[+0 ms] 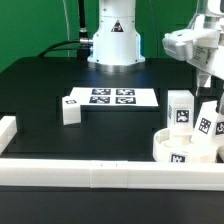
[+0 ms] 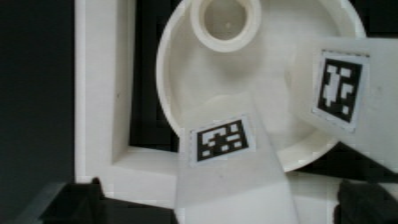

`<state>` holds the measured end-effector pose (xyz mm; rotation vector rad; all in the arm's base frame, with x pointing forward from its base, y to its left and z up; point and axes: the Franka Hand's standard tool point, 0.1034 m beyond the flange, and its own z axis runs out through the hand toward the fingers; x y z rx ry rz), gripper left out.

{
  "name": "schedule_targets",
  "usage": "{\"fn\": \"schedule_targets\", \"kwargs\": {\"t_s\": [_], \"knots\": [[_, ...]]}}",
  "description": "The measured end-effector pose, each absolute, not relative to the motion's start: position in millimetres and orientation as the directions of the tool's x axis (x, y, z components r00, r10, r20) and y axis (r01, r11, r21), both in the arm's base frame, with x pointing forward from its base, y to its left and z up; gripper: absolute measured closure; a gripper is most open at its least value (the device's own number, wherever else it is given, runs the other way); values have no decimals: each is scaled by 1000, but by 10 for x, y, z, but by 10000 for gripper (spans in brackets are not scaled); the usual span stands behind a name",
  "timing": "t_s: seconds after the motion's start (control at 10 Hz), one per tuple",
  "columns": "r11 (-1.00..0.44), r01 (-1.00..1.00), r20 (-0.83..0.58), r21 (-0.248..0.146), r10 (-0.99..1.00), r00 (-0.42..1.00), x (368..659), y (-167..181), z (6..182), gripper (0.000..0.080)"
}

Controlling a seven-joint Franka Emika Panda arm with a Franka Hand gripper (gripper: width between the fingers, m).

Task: Assemble stool

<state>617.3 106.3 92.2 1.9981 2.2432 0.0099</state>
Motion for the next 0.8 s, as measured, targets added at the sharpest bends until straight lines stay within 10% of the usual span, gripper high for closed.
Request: {"fn": "schedule_targets", "kwargs": {"t_s": [0.6,0.8], "knots": [[215,975,-121,61,971,-207,6108,1084,754,151],[214,975,-121,59,971,-205,6103,1081,743,430]]}}
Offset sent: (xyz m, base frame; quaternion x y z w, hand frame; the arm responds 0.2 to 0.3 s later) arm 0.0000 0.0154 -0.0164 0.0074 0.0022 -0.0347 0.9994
